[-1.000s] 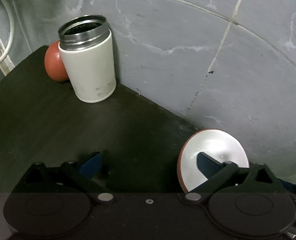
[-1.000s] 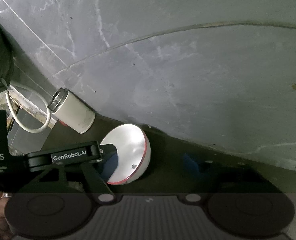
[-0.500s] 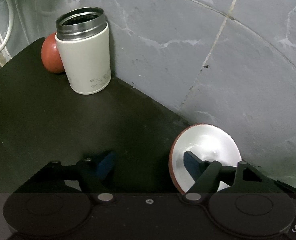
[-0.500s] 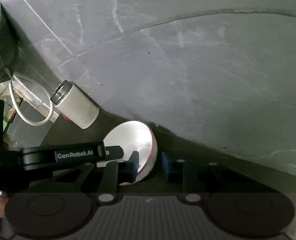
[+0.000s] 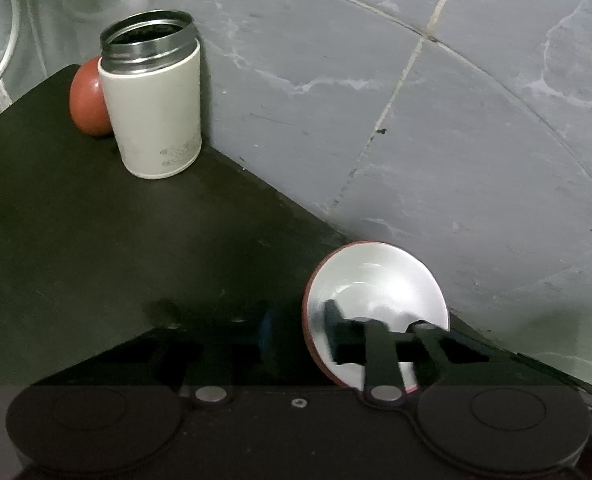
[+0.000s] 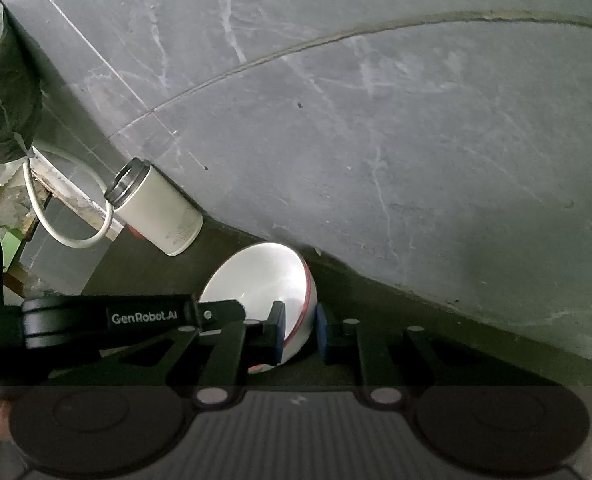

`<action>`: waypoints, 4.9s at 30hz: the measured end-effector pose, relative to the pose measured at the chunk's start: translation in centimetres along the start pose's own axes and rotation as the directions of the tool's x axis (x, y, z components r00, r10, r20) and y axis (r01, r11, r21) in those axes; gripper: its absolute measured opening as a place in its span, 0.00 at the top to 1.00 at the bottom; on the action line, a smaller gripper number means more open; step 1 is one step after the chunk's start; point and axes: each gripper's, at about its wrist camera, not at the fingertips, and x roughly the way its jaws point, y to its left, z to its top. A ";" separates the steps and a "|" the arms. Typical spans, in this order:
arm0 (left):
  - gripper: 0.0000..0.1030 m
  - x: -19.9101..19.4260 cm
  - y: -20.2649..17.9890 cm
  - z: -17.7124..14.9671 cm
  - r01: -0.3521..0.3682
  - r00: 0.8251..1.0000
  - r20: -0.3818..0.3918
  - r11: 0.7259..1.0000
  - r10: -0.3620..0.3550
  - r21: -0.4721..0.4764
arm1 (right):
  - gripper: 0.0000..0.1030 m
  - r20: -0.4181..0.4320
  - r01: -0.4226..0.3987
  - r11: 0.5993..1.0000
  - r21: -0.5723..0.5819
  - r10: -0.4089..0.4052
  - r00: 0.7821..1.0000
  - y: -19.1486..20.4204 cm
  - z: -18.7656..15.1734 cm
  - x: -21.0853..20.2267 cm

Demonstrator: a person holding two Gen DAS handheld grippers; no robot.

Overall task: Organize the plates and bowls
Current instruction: 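Pinch the second white bowl rim with both tools and lift it, then carry the white bowl with both tools over the nested bowls on the plates, then lower the white bowl into the nested bowls and open both tools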

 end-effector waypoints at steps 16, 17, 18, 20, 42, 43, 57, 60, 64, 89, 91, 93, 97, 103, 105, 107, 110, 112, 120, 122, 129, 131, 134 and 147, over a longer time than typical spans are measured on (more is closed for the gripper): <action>0.90 -1.9 0.2 -2.0 0.005 1.000 0.027 0.998 -0.004 -0.059 | 0.82 -0.039 -0.053 0.997 -0.052 0.051 0.998 0.3 -0.5 0.2; 0.90 -2.2 0.2 -2.2 0.003 1.000 0.031 0.998 -0.002 -0.060 | 0.82 -0.041 -0.059 0.997 -0.052 0.057 0.998 0.4 -0.7 0.0; 0.90 -2.6 0.1 -2.3 0.003 0.999 0.036 0.998 0.000 -0.062 | 0.82 -0.042 -0.063 0.997 -0.054 0.061 0.997 0.6 -0.8 -0.2; 0.90 -3.2 0.2 -2.6 0.000 0.999 0.045 0.998 0.003 -0.068 | 0.82 -0.036 -0.077 0.995 -0.064 0.075 0.997 0.9 -0.8 -0.7; 0.89 -12.6 -0.7 -8.7 0.045 0.988 0.153 0.989 -0.023 -0.139 | 0.82 -0.023 -0.251 0.960 -0.127 0.250 0.968 2.7 -1.8 -9.2; 0.89 -12.9 -0.7 -9.2 0.045 0.988 0.153 0.988 -0.023 -0.145 | 0.82 -0.032 -0.254 0.958 -0.135 0.252 0.967 2.7 -2.0 -9.5; 0.89 -15.7 -0.8 -15.0 0.058 0.991 0.130 0.973 -0.030 -0.222 | 0.81 -0.149 -0.307 0.924 -0.230 0.278 0.949 3.0 -4.6 -13.0; 0.89 -15.8 -0.8 -15.9 0.059 0.993 0.110 0.970 -0.034 -0.234 | 0.81 -0.181 -0.311 0.922 -0.232 0.273 0.945 2.7 -5.1 -13.1; 0.89 -15.7 -0.8 -17.0 0.051 0.995 0.090 0.968 -0.030 -0.246 | 0.81 -0.219 -0.314 0.921 -0.230 0.265 0.939 2.4 -5.7 -13.0; 0.87 -14.8 -2.0 -19.4 -0.020 1.000 0.010 0.958 0.024 -0.286 | 0.80 -0.350 -0.320 0.912 -0.258 0.221 0.911 1.8 -6.5 -12.3; 0.87 -14.6 -2.2 -19.3 -0.023 1.000 0.006 0.957 0.026 -0.289 | 0.80 -0.355 -0.322 0.911 -0.257 0.221 0.908 1.7 -6.4 -12.2; 0.87 -14.5 -2.2 -19.3 -0.026 1.000 0.002 0.956 0.028 -0.292 | 0.80 -0.360 -0.324 0.910 -0.257 0.221 0.906 1.6 -6.3 -12.1; 0.86 -14.4 -2.4 -19.3 -0.033 0.999 -0.002 0.954 0.034 -0.298 | 0.80 -0.371 -0.331 0.905 -0.267 0.221 0.902 1.7 -6.1 -12.0; 0.86 -14.5 -2.1 -19.4 -0.035 0.999 -0.001 0.948 0.036 -0.316 | 0.80 -0.396 -0.324 0.893 -0.313 0.187 0.899 2.4 -6.2 -11.6; 0.86 -14.4 -2.1 -19.4 -0.037 0.999 -0.003 0.946 0.038 -0.321 | 0.80 -0.403 -0.322 0.887 -0.331 0.176 0.898 2.6 -6.2 -11.4; 0.86 -14.4 -2.1 -19.5 -0.040 0.999 -0.008 0.945 0.040 -0.325 | 0.80 -0.411 -0.321 0.882 -0.346 0.165 0.897 2.8 -6.3 -11.4; 0.86 -14.3 -2.3 -19.5 -0.051 0.999 -0.017 0.944 0.048 -0.327 | 0.80 -0.423 -0.321 0.871 -0.371 0.149 0.894 3.0 -6.5 -11.4; 0.86 -14.3 -2.4 -19.5 -0.058 0.998 -0.019 0.943 0.055 -0.328 | 0.80 -0.427 -0.324 0.863 -0.386 0.144 0.893 3.2 -6.5 -11.4; 0.86 -14.4 -2.9 -19.6 -0.081 0.997 -0.023 0.937 0.078 -0.340 | 0.79 -0.448 -0.345 0.843 -0.413 0.141 0.883 3.3 -6.4 -11.6; 0.86 -14.4 -2.9 -19.5 -0.084 0.996 -0.025 0.935 0.080 -0.345 | 0.78 -0.456 -0.354 0.838 -0.415 0.145 0.878 3.3 -6.3 -11.6; 0.86 -14.4 -2.9 -19.5 -0.093 0.996 -0.035 0.934 0.086 -0.346 | 0.78 -0.466 -0.367 0.831 -0.417 0.152 0.872 3.1 -6.2 -11.6; 0.86 -14.4 -2.9 -19.4 -0.095 0.995 -0.037 0.934 0.088 -0.345 | 0.76 -0.468 -0.371 0.831 -0.415 0.155 0.870 3.1 -6.2 -11.5; 0.86 -14.4 -3.0 -19.3 -0.099 0.995 -0.039 0.933 0.091 -0.345 | 0.75 -0.472 -0.378 0.828 -0.414 0.160 0.867 3.1 -6.2 -11.5; 0.81 -14.7 -3.0 -19.5 -0.134 0.991 -0.049 0.926 0.125 -0.353 | 0.70 -0.488 -0.402 0.816 -0.415 0.173 0.855 3.1 -6.3 -11.6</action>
